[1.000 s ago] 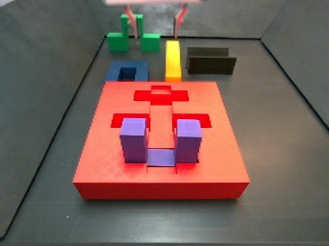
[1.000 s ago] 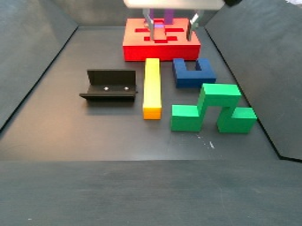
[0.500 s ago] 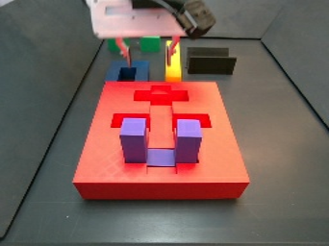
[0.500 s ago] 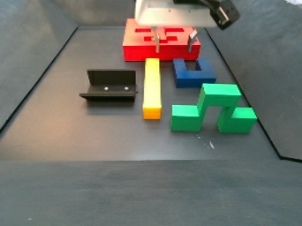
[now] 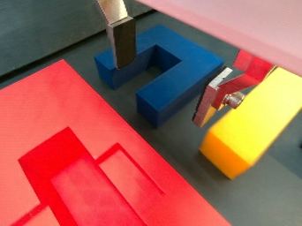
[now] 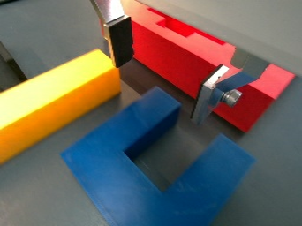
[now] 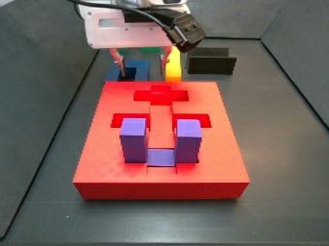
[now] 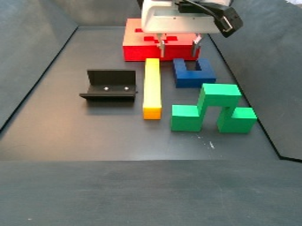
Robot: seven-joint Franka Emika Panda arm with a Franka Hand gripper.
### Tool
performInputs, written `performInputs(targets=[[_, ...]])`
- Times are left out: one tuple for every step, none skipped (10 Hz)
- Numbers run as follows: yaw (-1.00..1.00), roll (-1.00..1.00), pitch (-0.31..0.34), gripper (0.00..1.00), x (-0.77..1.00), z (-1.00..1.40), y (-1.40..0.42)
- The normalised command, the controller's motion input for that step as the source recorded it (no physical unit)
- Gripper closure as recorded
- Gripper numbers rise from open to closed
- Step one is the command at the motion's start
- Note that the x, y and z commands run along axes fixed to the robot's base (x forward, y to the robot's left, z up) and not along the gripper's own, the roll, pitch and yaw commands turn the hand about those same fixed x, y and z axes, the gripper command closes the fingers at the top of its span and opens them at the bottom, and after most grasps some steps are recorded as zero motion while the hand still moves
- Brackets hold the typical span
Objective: Pick up the blue object. Move up. Place the blue object on the fixture. Regrasp the blue object. Move to above the board. Insert the blue object.
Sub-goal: Pick up the blue object.
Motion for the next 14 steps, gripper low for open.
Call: performInputs(targets=[[0.0,0.0,-0.077,0.0,-0.1,-0.17,0.0],[0.0,0.0,-0.063,0.0,0.0,-0.15,-0.01],[0.0,0.0,-0.037,0.0,0.0,-0.17,-0.01],[0.0,0.0,-0.016,0.0,0.03,-0.18,-0.02],[0.0,0.0,-0.02,0.0,0.0,-0.2,-0.02],[-0.01,0.0,-0.03,0.0,0.0,-0.21,-0.02],[-0.02,0.0,-0.027,0.0,0.0,-0.21,-0.01],[-0.01,0.0,-0.019,0.0,0.0,-0.21,0.0],[-0.01,0.01,-0.016,0.0,0.0,-0.2,0.0],[0.0,0.02,-0.006,0.0,-0.01,-0.18,0.0],[0.0,0.0,-0.001,0.0,0.0,-0.17,0.0],[0.0,0.01,-0.01,0.0,0.0,-0.19,0.0],[0.0,0.02,-0.013,0.0,0.0,-0.21,-0.01],[0.0,0.02,-0.01,0.0,0.0,-0.18,-0.01]])
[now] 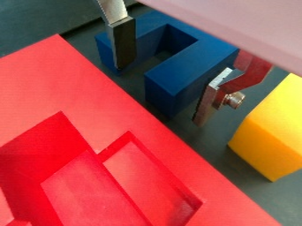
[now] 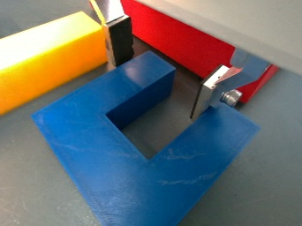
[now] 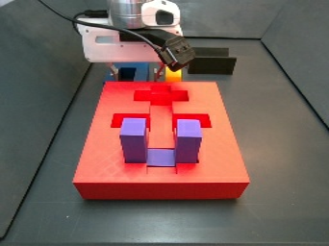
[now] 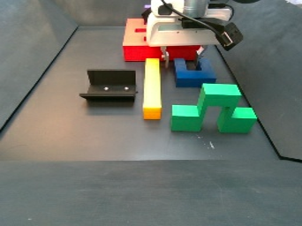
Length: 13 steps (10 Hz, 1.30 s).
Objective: Pick up the blue object. Move up. Place the blue object on the fixture. Regrasp the blue object. Move to above the board. Insert the blue object.
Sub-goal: Pick up the blue object.
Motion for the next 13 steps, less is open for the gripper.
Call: performInputs(targets=[[0.0,0.0,0.0,0.0,0.0,-0.1,0.0],[0.0,0.0,0.016,0.0,0.0,0.0,0.0],[0.0,0.0,0.0,0.0,0.0,0.0,0.0],[0.0,0.0,0.0,0.0,0.0,0.0,0.0],[0.0,0.0,0.0,1.0,0.0,0.0,0.0],[0.0,0.0,0.0,1.0,0.0,0.0,0.0],[0.0,0.0,0.0,1.0,0.0,0.0,0.0],[0.0,0.0,0.0,1.0,0.0,0.0,0.0],[0.0,0.0,0.0,1.0,0.0,0.0,0.0],[0.0,0.0,0.0,1.0,0.0,0.0,0.0],[0.0,0.0,0.0,1.0,0.0,0.0,0.0],[0.0,0.0,0.0,1.0,0.0,0.0,0.0],[0.0,0.0,0.0,1.0,0.0,0.0,0.0]])
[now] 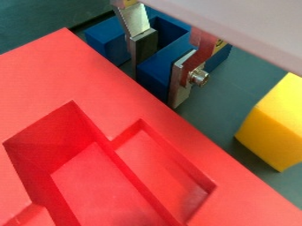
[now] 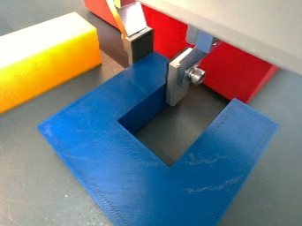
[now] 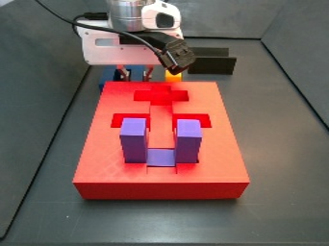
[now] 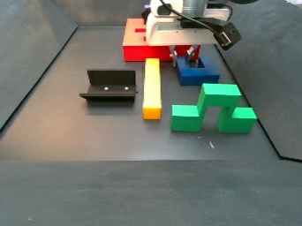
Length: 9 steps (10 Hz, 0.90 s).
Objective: Pick up the blue object. Move up. Place the blue object on the fixture. Regrasp the blue object. Move to above the board. Insert the blue object.
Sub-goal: Pick up the blue object, then move up.
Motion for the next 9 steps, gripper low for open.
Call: performInputs(targets=[[0.0,0.0,0.0,1.0,0.0,0.0,0.0],[0.0,0.0,0.0,1.0,0.0,0.0,0.0],[0.0,0.0,0.0,1.0,0.0,0.0,0.0],[0.0,0.0,0.0,1.0,0.0,0.0,0.0],[0.0,0.0,0.0,1.0,0.0,0.0,0.0],[0.0,0.0,0.0,1.0,0.0,0.0,0.0],[0.0,0.0,0.0,1.0,0.0,0.0,0.0],[0.0,0.0,0.0,1.0,0.0,0.83,0.0],[0.04,-0.01,0.04,1.0,0.0,0.73,-0.06]])
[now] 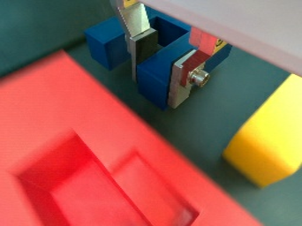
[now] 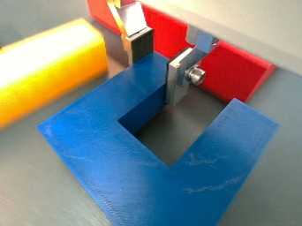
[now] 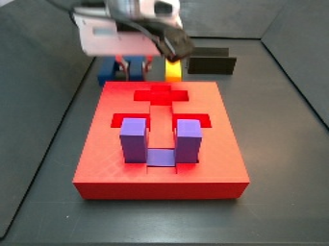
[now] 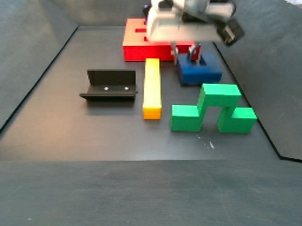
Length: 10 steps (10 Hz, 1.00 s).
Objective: Pick up the blue object. Move up. Place the blue object on the fixture. Regrasp the blue object. Move to above the board. Insert the blue object.
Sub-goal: Move up, then place the blue object on the fixture.
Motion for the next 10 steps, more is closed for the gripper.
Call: performInputs(targets=[[0.04,-0.01,0.071,1.0,0.0,0.57,-0.05],[0.03,-0.02,0.06,1.0,0.03,0.29,-0.03],[0.0,0.0,0.0,1.0,0.02,0.0,0.0],[0.0,-0.09,0.026,1.0,0.36,0.04,0.06],[0.02,-0.15,0.0,1.0,0.68,0.05,0.15],[0.0,-0.18,0.0,1.0,0.86,0.17,0.18],[0.0,-0.13,0.0,1.0,1.0,0.16,0.17],[-0.04,-0.14,0.0,1.0,1.0,0.15,0.1],[-0.25,-0.33,0.0,1.0,1.0,0.21,0.19],[-0.32,-0.44,0.0,1.0,0.96,0.26,0.24]])
